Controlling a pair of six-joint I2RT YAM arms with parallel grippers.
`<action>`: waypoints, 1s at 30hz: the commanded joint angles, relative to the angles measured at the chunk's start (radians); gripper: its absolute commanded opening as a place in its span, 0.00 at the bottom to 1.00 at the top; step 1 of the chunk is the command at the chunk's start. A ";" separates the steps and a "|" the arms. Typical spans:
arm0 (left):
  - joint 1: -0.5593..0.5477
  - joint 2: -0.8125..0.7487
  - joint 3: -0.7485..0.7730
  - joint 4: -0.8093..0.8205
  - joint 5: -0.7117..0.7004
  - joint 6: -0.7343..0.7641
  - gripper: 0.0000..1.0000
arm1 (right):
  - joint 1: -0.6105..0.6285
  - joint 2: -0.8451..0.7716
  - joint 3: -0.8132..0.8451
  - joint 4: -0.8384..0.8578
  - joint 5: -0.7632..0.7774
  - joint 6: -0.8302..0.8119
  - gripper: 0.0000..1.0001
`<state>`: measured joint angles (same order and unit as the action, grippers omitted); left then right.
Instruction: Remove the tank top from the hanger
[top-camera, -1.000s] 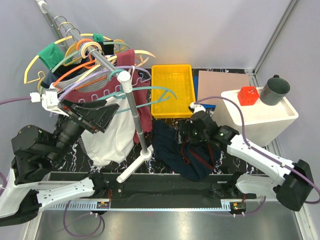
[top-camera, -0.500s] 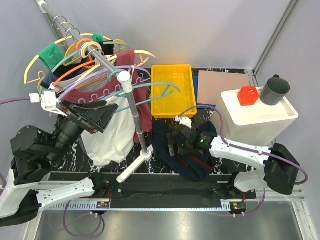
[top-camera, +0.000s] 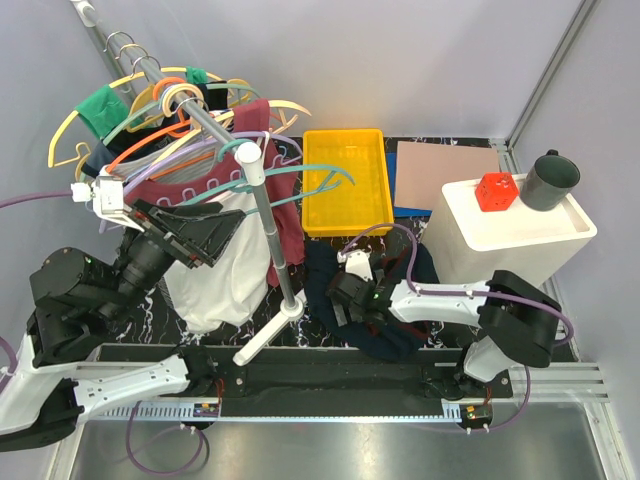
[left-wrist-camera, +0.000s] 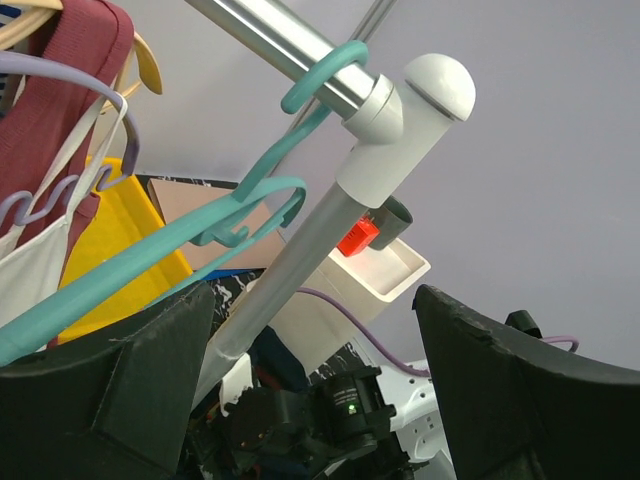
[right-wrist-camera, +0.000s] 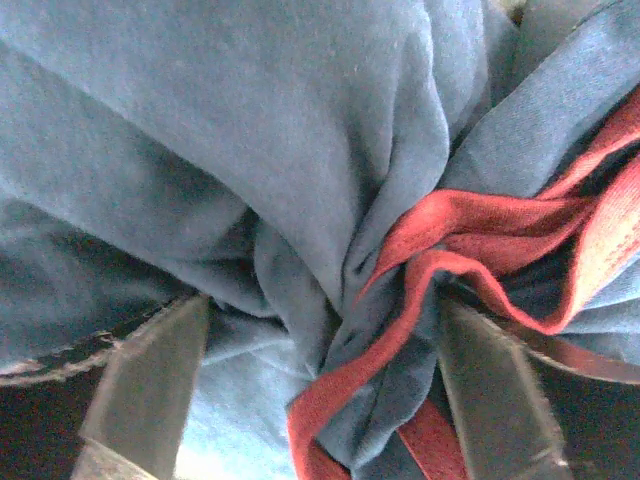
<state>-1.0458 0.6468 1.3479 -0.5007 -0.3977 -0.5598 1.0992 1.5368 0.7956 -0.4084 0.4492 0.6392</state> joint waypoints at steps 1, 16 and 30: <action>-0.002 0.002 0.010 0.027 0.030 -0.015 0.85 | 0.016 0.042 0.011 0.037 0.071 0.046 0.83; -0.003 -0.019 -0.003 0.028 0.010 0.003 0.85 | 0.016 -0.275 -0.018 0.060 0.226 -0.067 0.00; -0.003 -0.027 0.002 0.028 -0.001 0.020 0.85 | -0.301 -0.389 0.309 0.169 -0.087 -0.309 0.00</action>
<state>-1.0454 0.6296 1.3388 -0.5037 -0.3931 -0.5571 0.8688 1.1324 0.9539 -0.3676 0.4686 0.4343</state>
